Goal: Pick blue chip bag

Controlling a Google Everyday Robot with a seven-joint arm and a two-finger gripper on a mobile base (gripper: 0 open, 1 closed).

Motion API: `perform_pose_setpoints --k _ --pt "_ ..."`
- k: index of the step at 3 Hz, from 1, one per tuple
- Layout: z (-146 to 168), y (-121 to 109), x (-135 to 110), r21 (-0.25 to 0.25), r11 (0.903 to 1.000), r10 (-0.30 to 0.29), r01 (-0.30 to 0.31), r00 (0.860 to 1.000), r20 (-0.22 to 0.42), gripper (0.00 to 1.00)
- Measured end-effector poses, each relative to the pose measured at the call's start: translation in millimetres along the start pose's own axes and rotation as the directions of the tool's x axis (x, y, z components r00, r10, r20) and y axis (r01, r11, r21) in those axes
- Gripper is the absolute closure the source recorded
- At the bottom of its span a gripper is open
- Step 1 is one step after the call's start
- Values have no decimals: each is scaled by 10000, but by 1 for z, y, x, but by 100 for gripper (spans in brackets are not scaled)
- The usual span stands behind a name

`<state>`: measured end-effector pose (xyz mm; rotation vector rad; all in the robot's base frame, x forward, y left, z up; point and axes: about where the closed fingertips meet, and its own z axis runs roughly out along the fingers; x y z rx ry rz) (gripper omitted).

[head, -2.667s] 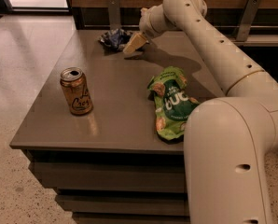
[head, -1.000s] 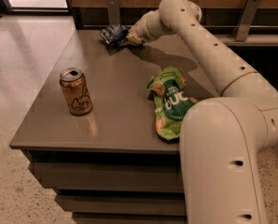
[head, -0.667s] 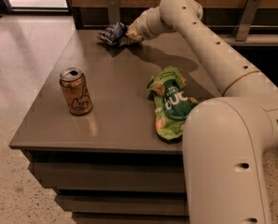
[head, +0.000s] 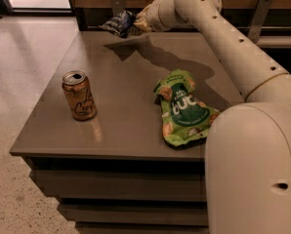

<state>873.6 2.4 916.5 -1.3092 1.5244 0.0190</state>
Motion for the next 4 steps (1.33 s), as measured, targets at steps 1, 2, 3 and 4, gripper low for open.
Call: perform_pose_setpoints --k 1,2,3,4 --pt "-16 -11 -14 422 9986 -321 308 9991 289 100" --pt "-28 -19 -25 728 9960 -556 512 9967 593 100" --pt "-41 -24 -37 928 9928 -836 753 9925 887 100" --pt "-41 -23 -38 917 9928 -853 769 9922 911 100"
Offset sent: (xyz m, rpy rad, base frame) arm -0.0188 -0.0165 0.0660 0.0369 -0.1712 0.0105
